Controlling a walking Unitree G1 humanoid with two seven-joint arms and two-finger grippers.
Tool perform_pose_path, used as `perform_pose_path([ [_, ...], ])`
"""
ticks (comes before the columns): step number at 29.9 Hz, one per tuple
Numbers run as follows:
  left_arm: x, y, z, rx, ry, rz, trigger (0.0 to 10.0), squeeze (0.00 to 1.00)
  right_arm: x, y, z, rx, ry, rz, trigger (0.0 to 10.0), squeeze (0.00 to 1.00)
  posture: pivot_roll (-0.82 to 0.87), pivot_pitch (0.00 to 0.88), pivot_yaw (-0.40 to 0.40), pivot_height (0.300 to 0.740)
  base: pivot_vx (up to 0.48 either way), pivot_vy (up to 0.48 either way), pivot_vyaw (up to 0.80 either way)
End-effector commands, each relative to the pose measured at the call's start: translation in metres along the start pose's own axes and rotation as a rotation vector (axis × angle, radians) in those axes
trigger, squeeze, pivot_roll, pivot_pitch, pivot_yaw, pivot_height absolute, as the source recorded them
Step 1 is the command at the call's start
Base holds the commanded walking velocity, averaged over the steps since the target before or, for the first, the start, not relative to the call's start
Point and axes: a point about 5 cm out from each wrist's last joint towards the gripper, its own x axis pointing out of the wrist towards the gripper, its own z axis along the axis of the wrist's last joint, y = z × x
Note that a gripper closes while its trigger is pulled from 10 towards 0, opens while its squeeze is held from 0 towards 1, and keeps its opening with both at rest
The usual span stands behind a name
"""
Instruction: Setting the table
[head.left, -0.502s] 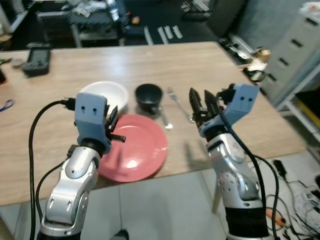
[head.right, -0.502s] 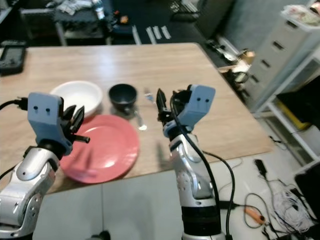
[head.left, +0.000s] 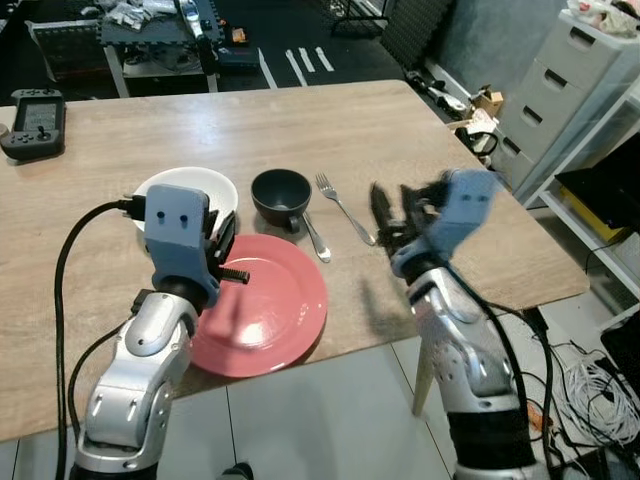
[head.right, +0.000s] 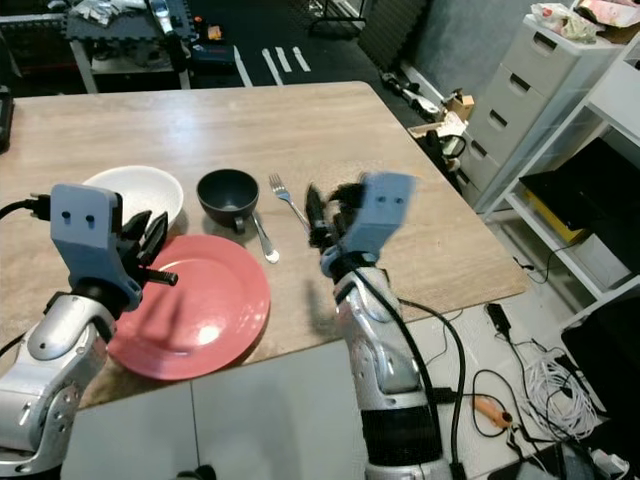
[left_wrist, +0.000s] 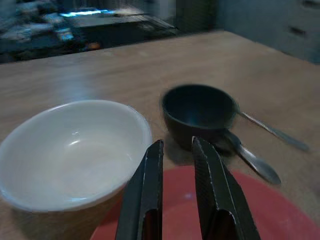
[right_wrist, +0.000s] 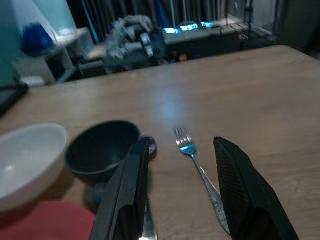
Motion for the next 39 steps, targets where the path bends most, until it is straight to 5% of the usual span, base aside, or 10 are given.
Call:
perform_pose_path([
  [1,-0.013,0.004,0.006,0.029,0.003,-0.107,10.0,0.00,0.013,-0.001,-0.005,-0.006,0.054,0.024,10.0,0.00,0.10,0.082,-0.014,0.740,0.000,0.000,0.00],
  [4,-0.023,0.009,0.012,0.079,0.001,-0.171,10.0,0.00,0.023,-0.002,-0.008,-0.039,0.102,0.034,10.0,0.00,0.13,0.101,-0.034,0.740,0.000,0.000,0.00],
  [5,-0.039,0.018,0.020,0.166,0.023,-0.247,10.0,0.00,0.037,-0.006,-0.010,-0.053,0.141,0.029,10.0,0.00,0.16,0.121,-0.051,0.740,0.000,0.000,0.00],
  [8,-0.052,0.029,0.030,0.257,0.051,-0.290,10.0,0.00,0.050,-0.012,-0.012,-0.032,0.187,0.011,10.0,0.00,0.19,0.148,-0.069,0.740,0.000,0.000,0.00],
  [12,-0.058,0.037,0.040,0.323,0.066,-0.294,10.0,0.00,0.059,-0.018,-0.017,0.004,0.241,-0.002,10.0,0.00,0.21,0.170,-0.074,0.740,0.000,0.000,0.00],
  [17,-0.051,0.039,0.069,0.357,0.027,-0.325,10.0,0.00,0.064,-0.033,-0.023,0.038,0.310,-0.055,10.0,0.00,0.25,0.220,-0.057,0.740,0.000,0.000,0.00],
  [27,-0.040,0.050,0.108,0.480,0.005,-0.438,10.0,0.00,0.063,-0.064,-0.012,0.080,0.248,-0.118,10.0,0.00,0.26,0.248,0.012,0.740,0.000,0.000,0.00],
  [39,-0.024,0.044,0.121,0.498,-0.002,-0.518,10.0,0.00,0.070,-0.061,0.017,0.025,0.073,0.010,10.0,0.00,0.26,0.270,0.030,0.740,0.000,0.000,0.00],
])
